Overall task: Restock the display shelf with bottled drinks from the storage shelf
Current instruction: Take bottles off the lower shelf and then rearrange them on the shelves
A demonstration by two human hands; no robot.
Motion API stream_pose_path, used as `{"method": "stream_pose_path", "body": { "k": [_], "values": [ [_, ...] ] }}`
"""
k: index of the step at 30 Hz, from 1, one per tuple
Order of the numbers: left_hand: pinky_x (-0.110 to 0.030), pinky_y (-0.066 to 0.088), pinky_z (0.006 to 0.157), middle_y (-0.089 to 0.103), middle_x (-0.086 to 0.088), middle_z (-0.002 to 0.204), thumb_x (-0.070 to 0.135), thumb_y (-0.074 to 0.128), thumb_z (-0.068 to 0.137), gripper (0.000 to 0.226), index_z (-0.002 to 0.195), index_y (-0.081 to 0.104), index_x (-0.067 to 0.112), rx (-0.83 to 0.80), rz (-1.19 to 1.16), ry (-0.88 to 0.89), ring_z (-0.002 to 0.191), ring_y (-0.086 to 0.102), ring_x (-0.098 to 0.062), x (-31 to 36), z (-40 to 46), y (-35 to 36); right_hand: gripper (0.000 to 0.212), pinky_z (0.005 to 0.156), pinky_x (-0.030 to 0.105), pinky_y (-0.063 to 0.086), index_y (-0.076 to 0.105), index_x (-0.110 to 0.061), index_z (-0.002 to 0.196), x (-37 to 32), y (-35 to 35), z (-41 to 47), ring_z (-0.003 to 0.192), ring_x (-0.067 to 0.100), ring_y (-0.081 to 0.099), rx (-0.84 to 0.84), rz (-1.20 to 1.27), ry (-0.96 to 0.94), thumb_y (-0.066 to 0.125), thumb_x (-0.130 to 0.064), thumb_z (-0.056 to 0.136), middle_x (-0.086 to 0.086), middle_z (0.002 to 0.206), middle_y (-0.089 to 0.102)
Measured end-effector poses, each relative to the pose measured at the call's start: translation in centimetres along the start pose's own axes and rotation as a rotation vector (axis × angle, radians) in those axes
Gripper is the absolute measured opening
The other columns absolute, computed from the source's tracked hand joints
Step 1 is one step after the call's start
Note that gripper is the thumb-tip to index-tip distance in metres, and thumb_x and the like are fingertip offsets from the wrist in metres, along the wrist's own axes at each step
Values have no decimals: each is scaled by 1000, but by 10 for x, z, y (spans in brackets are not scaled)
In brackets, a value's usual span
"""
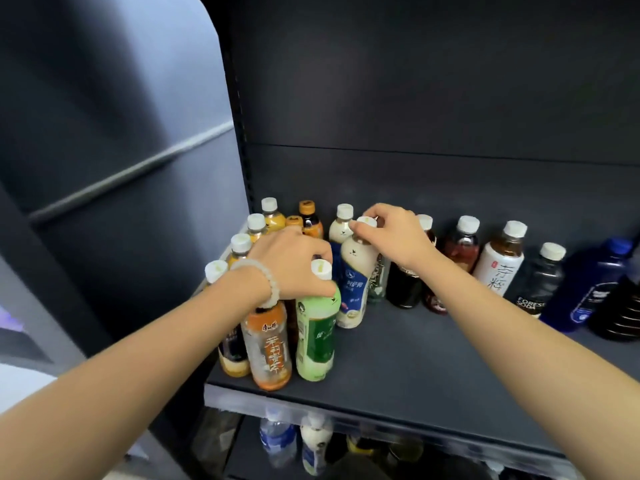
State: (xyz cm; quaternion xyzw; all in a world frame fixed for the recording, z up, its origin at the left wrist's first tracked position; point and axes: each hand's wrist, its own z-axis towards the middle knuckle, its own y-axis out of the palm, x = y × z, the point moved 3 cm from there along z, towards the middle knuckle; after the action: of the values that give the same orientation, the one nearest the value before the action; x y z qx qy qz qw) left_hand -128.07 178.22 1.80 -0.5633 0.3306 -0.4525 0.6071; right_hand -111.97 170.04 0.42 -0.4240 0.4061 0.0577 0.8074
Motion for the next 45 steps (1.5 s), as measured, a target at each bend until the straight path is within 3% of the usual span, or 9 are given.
{"method": "stream_pose_path", "body": {
  "k": [3,7,14,20,24,28,35,41,45],
  "values": [
    [-25,26,53,49,8,78,48,63,63,17,67,48,41,-2,-34,-20,87,48,-15,-10,12,5,26,73,32,50,64,-14,90,3,15,22,83,16,64,-38,-4,-19,64,-39,84,-1,82,71],
    [-27,31,63,55,6,83,48,63,64,17,75,53,39,-13,-38,-13,89,47,-14,-18,26,10,35,69,22,38,63,-13,109,8,29,42,83,10,55,-76,-47,-36,61,-40,86,-5,86,63],
    [-33,45,73,53,8,74,45,65,68,16,77,53,38,-41,-48,37,87,44,-13,-19,44,13,22,62,22,39,61,-19,88,17,40,55,78,10,55,-79,-54,-61,62,-42,86,-15,71,56],
    [-29,35,68,57,7,84,41,64,72,21,91,61,33,-64,-33,87,90,45,-15,-15,53,23,23,66,22,40,62,-17,91,25,42,52,76,9,52,-148,-10,-65,63,-39,86,-16,74,54],
    [-34,45,82,56,14,90,39,64,78,26,102,61,34,-56,-136,58,97,50,-15,-22,54,26,26,65,21,40,63,-13,99,30,43,49,71,8,50,-169,15,-55,64,-36,85,-12,70,52],
    [-39,48,84,61,11,88,45,68,77,30,103,58,33,-57,-152,15,95,53,-15,-23,54,24,26,60,16,36,64,-14,101,29,42,48,66,2,48,-195,25,-49,65,-34,84,-14,69,52],
    [-40,48,87,61,10,95,41,69,79,32,108,57,33,-118,-142,18,97,52,-14,-23,55,21,27,64,24,38,61,-13,96,30,44,46,75,13,50,-133,15,-16,65,-37,82,-8,71,51],
    [-41,49,88,60,8,105,38,66,82,35,116,56,34,-124,-118,-4,101,54,-16,-22,53,21,36,76,36,46,63,-9,99,30,45,43,81,18,57,-165,0,-7,62,-42,84,7,87,64],
    [-41,50,87,61,5,114,46,62,83,46,125,50,34,-121,-38,-17,105,55,-17,-17,49,19,31,66,23,41,61,-16,107,38,32,32,72,8,53,-161,78,37,58,-41,88,-8,77,57]
  ]
}}
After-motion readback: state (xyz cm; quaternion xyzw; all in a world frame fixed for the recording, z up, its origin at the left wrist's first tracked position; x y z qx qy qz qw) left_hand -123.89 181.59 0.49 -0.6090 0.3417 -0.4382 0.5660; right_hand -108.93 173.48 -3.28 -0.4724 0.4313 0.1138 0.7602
